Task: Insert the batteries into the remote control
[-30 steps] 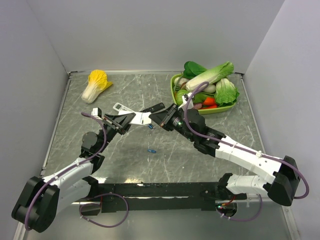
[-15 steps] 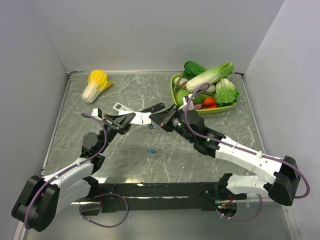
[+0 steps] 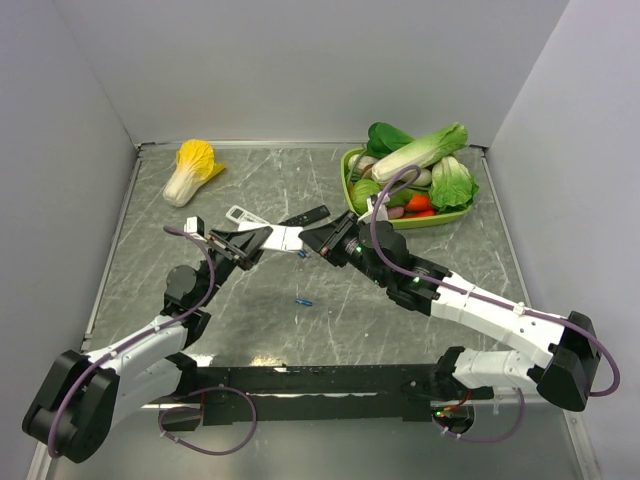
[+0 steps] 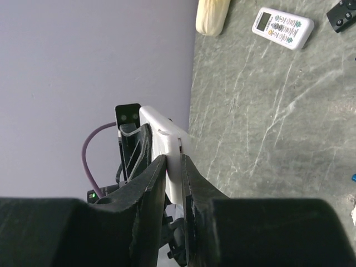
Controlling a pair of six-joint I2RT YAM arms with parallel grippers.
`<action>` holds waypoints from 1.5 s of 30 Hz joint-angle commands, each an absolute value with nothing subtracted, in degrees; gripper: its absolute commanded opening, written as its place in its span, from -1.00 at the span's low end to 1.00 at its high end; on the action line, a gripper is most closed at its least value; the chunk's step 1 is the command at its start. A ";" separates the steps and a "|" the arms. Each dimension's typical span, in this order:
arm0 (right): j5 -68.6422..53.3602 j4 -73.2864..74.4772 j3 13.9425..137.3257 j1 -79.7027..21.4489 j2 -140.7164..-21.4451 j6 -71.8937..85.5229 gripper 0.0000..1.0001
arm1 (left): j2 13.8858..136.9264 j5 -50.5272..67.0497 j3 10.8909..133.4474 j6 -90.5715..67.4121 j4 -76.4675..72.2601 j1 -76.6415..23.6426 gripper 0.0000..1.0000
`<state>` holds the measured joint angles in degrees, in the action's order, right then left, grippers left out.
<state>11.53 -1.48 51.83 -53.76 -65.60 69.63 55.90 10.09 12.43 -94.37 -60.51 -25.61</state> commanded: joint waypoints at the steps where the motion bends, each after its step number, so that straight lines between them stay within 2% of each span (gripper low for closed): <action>1: 13.53 7.47 52.12 -54.14 -66.01 69.52 -0.52 | 54.14 9.14 13.80 -96.68 -73.83 -26.19 -0.68; 18: 16.44 10.02 54.84 -56.69 -66.09 66.09 -0.51 | 51.86 7.82 13.80 -92.46 -68.56 -26.19 -0.68; 22: 16.17 10.11 55.19 -56.69 -66.53 66.01 -0.42 | 52.03 7.91 14.50 -92.11 -68.03 -26.19 -0.67; 28: 16.17 10.28 55.46 -56.78 -66.45 65.83 -0.50 | 51.94 7.91 14.24 -92.02 -68.12 -26.19 -0.67; 35: 16.79 7.21 55.02 -55.99 -66.18 60.40 -0.50 | 51.33 8.09 13.63 -90.27 -66.80 -26.19 -0.67; 37: 16.00 7.90 55.63 -54.94 -66.36 57.41 -0.45 | 49.76 7.47 13.10 -89.13 -63.92 -25.93 -0.68; 40: 10.65 10.80 57.56 -51.16 -67.50 49.59 -0.14 | 45.99 7.21 12.57 -84.74 -54.81 -25.05 -0.68; 45: 0.27 14.06 57.83 -45.97 -69.70 36.32 0.21 | 39.74 6.59 13.10 -75.95 -40.09 -22.77 -0.71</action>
<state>8.16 11.70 55.94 -48.71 -68.58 49.04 44.07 7.81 12.01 -83.83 -51.75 -24.56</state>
